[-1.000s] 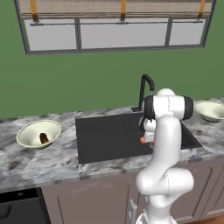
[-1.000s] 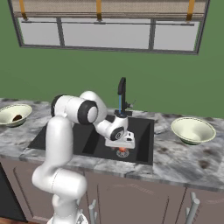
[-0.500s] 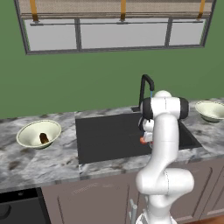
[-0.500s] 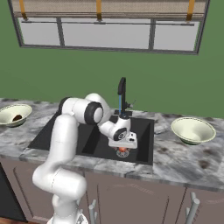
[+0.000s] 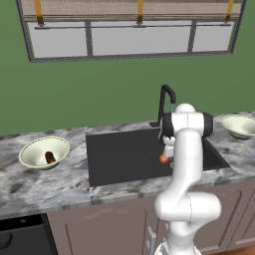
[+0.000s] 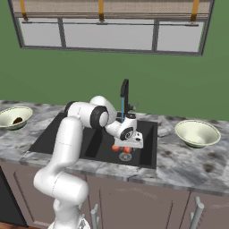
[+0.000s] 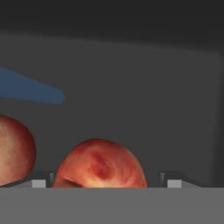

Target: Pick the peachs from the sink and place them in one bowl. Place the sweet potato in the other bowl. Then turn off the sink faucet.

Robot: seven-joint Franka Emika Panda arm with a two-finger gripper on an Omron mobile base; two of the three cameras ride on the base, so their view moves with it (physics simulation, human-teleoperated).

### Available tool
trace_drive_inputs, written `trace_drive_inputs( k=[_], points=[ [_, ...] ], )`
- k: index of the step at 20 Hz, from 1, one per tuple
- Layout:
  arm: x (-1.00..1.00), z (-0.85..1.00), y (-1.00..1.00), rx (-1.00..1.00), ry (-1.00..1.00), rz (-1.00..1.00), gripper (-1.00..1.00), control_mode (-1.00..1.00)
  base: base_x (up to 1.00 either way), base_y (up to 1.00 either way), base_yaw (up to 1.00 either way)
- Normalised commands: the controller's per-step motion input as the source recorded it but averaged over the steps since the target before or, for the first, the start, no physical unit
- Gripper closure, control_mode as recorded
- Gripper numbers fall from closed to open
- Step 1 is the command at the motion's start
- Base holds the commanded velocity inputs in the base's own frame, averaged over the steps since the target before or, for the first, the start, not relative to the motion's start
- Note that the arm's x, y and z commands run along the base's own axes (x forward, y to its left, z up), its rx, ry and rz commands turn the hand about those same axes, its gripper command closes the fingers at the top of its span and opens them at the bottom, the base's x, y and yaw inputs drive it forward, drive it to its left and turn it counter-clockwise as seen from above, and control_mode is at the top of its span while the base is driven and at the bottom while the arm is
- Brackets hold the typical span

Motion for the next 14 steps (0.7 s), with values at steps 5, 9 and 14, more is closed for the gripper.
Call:
trace_drive_inputs(
  k=[5,9,14],
  points=[
    [0.0,-0.17,-0.01,0.0,0.02,-0.01,1.0,-1.0,0.0,0.0,0.0],
    [-0.05,-0.1,-0.05,0.03,0.05,-0.07,1.0,-1.0,0.0,0.0,0.0],
    [-0.39,0.09,-0.11,0.11,-0.03,-0.13,1.0,-1.0,0.0,0.0,0.0]
  ],
)
